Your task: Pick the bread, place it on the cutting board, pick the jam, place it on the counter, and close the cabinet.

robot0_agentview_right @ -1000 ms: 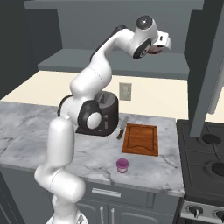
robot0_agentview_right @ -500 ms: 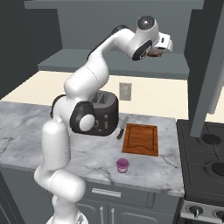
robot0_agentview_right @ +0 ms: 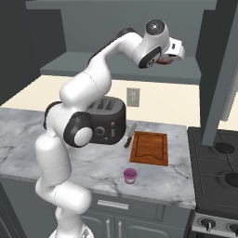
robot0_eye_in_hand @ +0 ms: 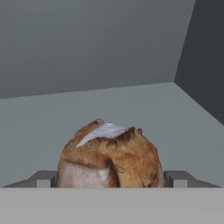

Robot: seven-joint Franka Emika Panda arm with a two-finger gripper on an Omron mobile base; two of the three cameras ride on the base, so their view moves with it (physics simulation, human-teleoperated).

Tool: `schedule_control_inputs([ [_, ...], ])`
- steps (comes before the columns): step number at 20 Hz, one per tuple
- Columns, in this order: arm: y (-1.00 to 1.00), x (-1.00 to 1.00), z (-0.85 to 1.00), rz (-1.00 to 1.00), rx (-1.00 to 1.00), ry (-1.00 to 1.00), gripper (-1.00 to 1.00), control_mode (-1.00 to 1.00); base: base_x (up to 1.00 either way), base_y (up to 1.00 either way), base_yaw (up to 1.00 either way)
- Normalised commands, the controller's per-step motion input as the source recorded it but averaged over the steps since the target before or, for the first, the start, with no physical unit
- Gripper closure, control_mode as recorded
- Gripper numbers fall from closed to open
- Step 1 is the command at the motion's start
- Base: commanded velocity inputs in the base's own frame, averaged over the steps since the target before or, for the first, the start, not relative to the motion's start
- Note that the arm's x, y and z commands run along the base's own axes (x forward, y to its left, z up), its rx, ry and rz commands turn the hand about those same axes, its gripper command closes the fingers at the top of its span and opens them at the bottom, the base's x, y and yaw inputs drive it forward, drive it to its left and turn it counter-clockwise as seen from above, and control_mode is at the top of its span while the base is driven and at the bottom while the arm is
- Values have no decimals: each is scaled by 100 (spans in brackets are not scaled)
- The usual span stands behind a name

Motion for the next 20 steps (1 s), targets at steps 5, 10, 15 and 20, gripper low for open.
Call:
schedule_control_inputs([
  [5, 3, -56, 0, 0, -1, 0, 100, -100, 0, 0, 0],
  [10, 7, -55, 0, 0, -1, 0, 100, -100, 0, 0, 0],
  [15, 4, -54, -8, 0, 0, 3, 100, -100, 0, 0, 0],
  [20, 13, -49, -12, 0, -1, 3, 100, -100, 0, 0, 0],
])
